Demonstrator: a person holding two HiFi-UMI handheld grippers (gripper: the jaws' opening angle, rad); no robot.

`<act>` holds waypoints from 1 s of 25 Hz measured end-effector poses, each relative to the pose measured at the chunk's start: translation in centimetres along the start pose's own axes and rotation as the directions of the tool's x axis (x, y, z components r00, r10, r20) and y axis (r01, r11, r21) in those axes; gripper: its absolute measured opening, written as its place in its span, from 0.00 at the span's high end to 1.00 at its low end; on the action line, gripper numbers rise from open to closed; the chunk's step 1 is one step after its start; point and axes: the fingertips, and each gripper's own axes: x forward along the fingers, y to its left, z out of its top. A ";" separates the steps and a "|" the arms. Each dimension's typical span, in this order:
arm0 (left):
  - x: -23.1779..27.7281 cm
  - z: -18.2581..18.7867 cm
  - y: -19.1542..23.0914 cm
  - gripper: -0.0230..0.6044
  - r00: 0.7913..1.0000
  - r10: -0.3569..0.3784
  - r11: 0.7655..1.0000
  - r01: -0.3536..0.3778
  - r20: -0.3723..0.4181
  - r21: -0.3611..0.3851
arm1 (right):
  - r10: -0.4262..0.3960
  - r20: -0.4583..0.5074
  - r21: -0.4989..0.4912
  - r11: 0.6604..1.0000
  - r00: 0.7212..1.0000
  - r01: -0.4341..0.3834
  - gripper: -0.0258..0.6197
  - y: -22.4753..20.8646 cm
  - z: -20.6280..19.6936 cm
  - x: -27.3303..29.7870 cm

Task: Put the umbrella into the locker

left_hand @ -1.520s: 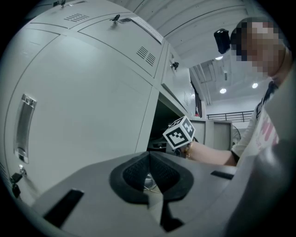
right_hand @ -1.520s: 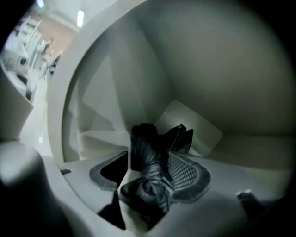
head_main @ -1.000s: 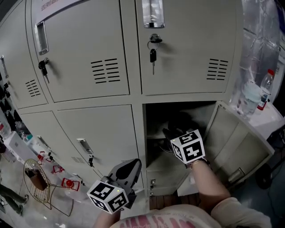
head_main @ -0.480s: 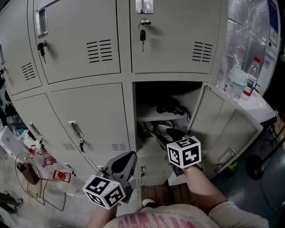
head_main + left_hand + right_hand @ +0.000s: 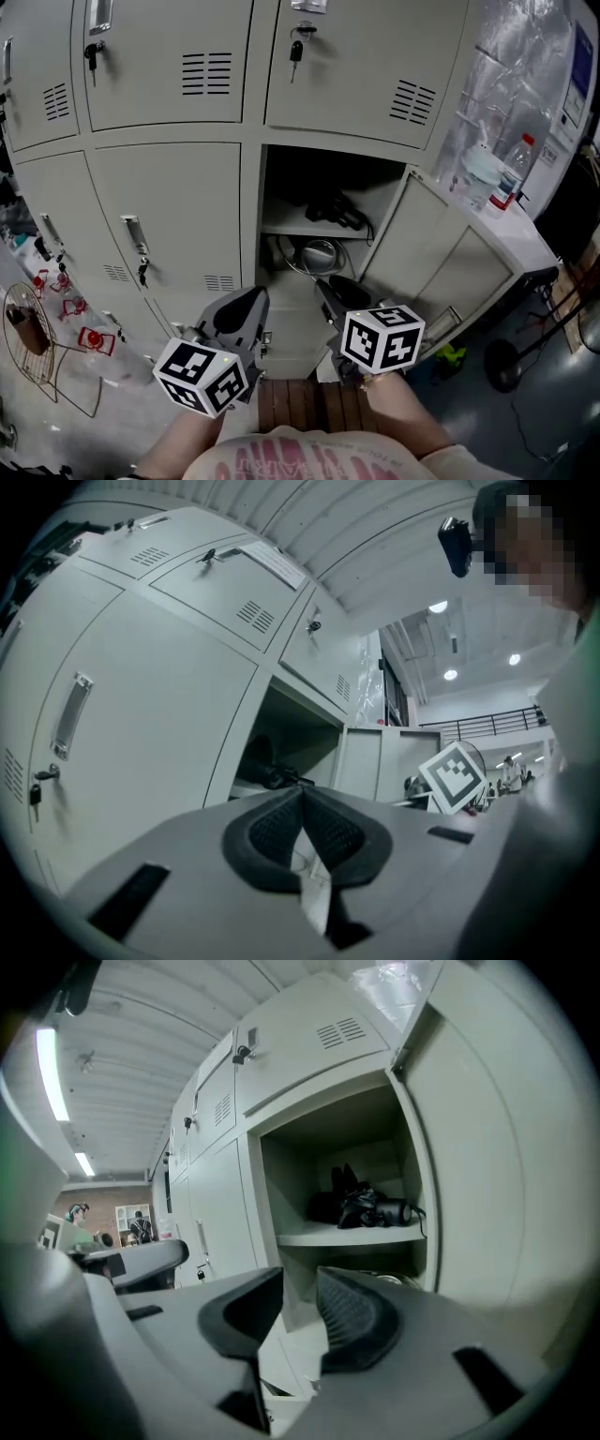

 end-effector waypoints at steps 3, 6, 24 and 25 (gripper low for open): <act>0.1 0.4 -1.4 0.96 1.000 0.002 1.000 -0.002 0.016 0.012 | 0.032 0.054 0.023 0.999 0.998 -0.034 0.83 0.3 0.9 -1.9; -0.1 0.4 -3.4 0.96 1.000 0.010 1.000 -0.010 0.027 0.003 | 0.065 0.105 0.046 0.996 0.992 -0.070 0.87 0.4 1.6 -4.3; -7.1 -5.4 -15.7 0.96 0.988 0.147 0.989 -0.148 0.041 0.010 | 0.082 0.203 0.015 0.996 0.976 -0.087 0.96 -1.0 -4.8 -18.3; -7.5 -5.8 -16.2 0.96 0.987 0.156 0.988 -0.156 0.040 0.007 | 0.081 0.193 0.015 0.996 0.978 -0.085 0.96 -1.2 -5.3 -18.9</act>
